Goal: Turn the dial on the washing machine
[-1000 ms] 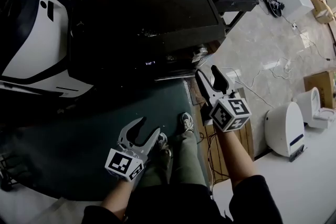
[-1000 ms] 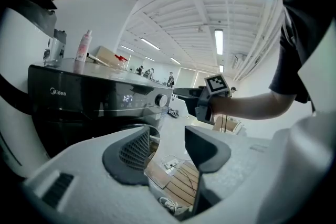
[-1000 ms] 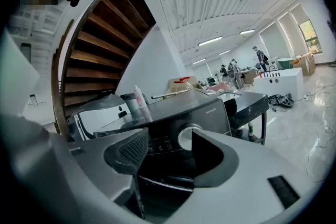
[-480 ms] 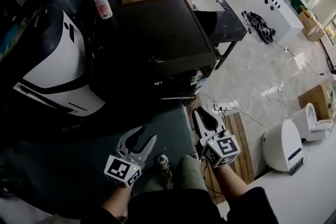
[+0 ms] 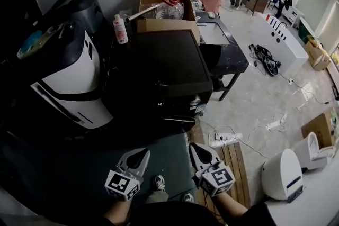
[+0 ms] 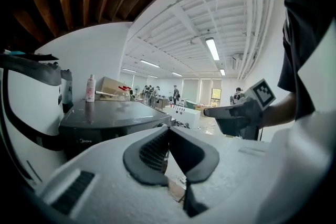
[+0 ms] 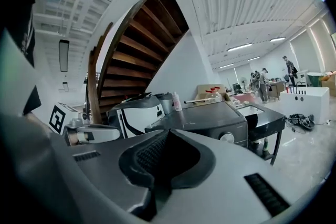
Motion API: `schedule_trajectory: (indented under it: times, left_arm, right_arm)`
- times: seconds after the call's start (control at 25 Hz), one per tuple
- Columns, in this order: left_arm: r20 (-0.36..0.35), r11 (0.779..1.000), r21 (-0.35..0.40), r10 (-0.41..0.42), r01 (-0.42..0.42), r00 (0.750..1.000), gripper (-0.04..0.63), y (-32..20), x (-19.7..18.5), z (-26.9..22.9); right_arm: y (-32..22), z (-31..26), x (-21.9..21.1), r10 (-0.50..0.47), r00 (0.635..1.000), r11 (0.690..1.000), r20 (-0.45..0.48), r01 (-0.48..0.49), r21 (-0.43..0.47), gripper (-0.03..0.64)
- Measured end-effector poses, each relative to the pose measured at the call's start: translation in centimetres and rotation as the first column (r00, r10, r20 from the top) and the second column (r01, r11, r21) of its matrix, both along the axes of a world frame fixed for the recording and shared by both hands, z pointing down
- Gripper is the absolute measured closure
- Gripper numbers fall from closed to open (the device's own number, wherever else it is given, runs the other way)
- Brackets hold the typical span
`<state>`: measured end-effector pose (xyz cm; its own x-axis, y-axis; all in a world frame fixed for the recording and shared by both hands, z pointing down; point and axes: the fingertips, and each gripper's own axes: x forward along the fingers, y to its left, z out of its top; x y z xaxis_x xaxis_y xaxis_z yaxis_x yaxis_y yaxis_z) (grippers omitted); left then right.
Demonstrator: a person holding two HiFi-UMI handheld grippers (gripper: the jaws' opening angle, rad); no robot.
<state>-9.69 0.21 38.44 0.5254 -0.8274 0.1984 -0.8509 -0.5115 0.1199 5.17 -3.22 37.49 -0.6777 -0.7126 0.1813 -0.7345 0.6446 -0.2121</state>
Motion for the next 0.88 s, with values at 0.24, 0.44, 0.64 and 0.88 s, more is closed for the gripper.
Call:
schedule_trajectory:
  times: [0.24, 0.44, 0.64, 0.88]
  left_arm:
    - [0.011, 0.998, 0.004, -0.061, 0.061, 0.998, 0.583, 3.8, 2.1, -1.1]
    - [0.015, 0.995, -0.001, -0.095, 0.095, 0.995, 0.583, 7.7, 3.9, -1.5]
    - [0.01, 0.991, 0.005, -0.133, 0.133, 0.991, 0.583, 10.9, 5.3, -1.8]
    - [0.009, 0.986, 0.007, -0.166, 0.166, 0.986, 0.584, 14.4, 6.7, -1.2]
  right_arm:
    - [3.6, -1.5, 2.2, -0.055, 0.999, 0.998, 0.0, 0.054, 0.024, 0.615]
    - [7.1, -2.4, 4.1, -0.091, 0.996, 0.995, -0.019, 0.091, 0.03, 0.617]
    - [10.1, -2.9, 5.6, -0.118, 0.993, 0.993, -0.006, 0.118, 0.027, 0.617]
    - [12.8, -2.2, 7.1, -0.147, 0.989, 0.989, -0.017, 0.148, 0.022, 0.617]
